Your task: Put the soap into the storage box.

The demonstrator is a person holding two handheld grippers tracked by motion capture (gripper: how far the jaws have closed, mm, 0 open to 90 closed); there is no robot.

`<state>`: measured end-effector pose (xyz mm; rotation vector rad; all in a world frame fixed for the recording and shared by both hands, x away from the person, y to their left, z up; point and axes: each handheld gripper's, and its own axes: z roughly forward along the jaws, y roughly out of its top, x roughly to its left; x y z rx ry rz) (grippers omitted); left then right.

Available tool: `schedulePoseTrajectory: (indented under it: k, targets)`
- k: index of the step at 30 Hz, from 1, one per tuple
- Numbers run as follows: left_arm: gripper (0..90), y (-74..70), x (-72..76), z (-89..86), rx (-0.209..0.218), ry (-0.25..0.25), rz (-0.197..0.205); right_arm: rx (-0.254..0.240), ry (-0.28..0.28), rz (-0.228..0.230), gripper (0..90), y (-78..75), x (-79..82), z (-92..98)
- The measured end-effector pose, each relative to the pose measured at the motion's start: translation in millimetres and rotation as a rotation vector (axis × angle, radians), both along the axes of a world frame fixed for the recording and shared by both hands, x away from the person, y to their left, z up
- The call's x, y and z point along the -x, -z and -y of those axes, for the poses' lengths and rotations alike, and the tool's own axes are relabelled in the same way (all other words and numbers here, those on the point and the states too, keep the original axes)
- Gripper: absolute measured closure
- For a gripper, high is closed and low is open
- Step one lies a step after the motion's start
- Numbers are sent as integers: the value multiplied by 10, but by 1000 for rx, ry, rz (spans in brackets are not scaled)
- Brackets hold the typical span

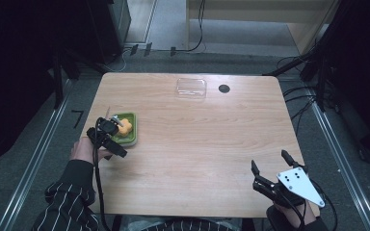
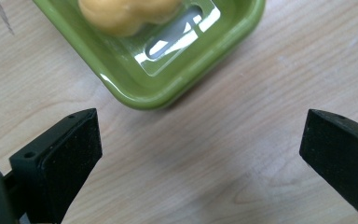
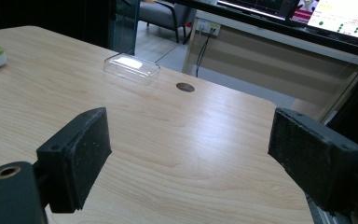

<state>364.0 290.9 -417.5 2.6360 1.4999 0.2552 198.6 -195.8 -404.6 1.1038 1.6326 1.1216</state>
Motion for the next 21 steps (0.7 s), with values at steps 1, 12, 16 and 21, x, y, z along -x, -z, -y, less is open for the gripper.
schedulePoseTrajectory:
  k: [1,12,16,21]
  targets:
    - [0,7,18,8,-4,3,-3,0,0,1,133,0,0,-1]
    - [0,66,196,65,-23,30,-36,-1,0,0,133,0,2,0]
    - [0,120,264,90,-35,48,-59,-3,0,-2,133,1,2,-1]
    - [0,173,350,141,-45,66,-71,-1,-1,-1,133,0,2,-3]
